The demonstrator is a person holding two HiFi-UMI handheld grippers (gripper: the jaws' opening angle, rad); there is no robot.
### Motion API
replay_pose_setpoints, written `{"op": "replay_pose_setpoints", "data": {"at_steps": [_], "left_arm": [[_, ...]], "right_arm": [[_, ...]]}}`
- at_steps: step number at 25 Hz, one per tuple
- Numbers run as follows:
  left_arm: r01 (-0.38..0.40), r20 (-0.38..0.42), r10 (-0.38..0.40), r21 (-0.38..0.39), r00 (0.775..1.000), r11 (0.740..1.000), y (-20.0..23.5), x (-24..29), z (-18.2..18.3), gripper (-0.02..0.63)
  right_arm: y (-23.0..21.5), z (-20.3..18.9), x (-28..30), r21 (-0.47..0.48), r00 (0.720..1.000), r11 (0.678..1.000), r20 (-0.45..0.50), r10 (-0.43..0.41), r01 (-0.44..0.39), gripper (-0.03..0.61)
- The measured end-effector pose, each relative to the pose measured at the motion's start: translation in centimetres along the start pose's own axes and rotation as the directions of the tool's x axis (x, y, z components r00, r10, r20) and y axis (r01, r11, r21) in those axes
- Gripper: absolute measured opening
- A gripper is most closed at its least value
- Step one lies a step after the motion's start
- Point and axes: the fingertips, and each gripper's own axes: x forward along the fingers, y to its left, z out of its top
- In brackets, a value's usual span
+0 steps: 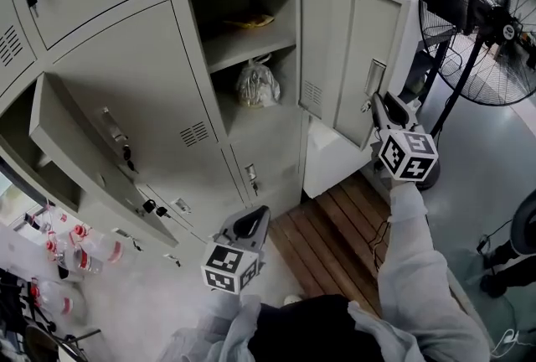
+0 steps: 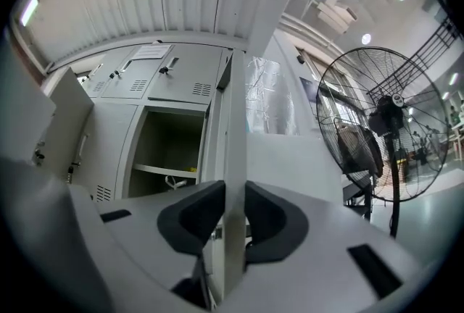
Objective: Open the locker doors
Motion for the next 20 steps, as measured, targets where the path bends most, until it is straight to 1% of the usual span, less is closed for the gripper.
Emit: {"op": "replay_pose_setpoints", "data": {"at_steps": [9,20], "left_arm": [[-0.003,0.004,0.003,-0.007,1.000,1.000,0.20,0.29,0.05,0.011],[-0.022,0.005,0.022,-0.018,1.000,1.000,0.11,-0.51,-0.24,0.011]], "right_arm": [[-0.75,-0.20,0.41,0.005,1.000,1.000,-0.005,-0.018,0.018,0.084],[-0.91,-0.25,0.43,0.027,1.000,1.000,-0.008,-0.015,0.015,0.084]]}}
